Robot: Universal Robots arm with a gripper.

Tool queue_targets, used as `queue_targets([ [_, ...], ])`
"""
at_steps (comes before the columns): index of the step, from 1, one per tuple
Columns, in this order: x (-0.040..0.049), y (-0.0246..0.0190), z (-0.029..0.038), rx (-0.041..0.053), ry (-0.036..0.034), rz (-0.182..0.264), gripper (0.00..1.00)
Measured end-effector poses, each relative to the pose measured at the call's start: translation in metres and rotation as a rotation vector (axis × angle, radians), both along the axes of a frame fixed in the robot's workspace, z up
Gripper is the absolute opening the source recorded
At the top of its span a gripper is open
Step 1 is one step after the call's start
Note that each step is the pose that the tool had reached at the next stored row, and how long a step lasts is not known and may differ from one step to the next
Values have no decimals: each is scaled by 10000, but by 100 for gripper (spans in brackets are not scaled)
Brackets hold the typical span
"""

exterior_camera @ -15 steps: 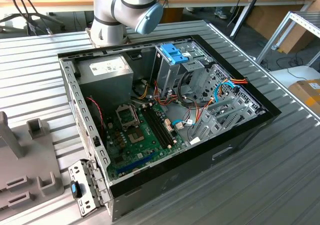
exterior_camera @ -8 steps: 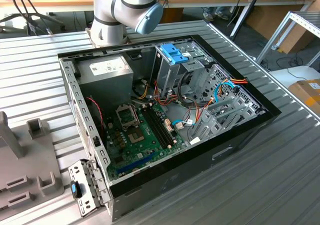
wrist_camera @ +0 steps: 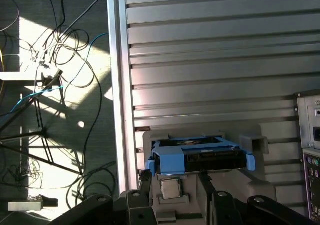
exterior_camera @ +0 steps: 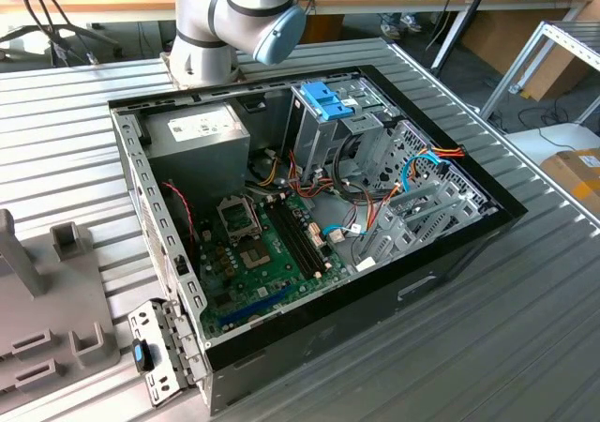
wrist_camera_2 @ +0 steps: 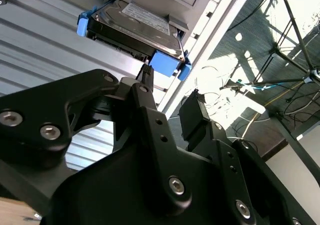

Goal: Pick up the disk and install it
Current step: 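Pick up the disk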

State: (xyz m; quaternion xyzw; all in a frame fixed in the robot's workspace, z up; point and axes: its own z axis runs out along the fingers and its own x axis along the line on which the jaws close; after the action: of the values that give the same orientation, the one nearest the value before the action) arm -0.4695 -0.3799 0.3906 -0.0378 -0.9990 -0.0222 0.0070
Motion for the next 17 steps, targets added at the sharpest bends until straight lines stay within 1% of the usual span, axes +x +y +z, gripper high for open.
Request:
queue_targets([
  [7,0,1,0,0,-1,52,48],
  [11,0,1,-1,0,0,583,48],
  [12,0,1,-1,1,0,1037,48],
  [13,0,0,-1,0,0,1348,48],
  [14,0,0,-3,0,0,1755,48],
  [16,0,0,-3,0,0,2143,48],
  [17,0,0,-4,1,0,2426,48],
])
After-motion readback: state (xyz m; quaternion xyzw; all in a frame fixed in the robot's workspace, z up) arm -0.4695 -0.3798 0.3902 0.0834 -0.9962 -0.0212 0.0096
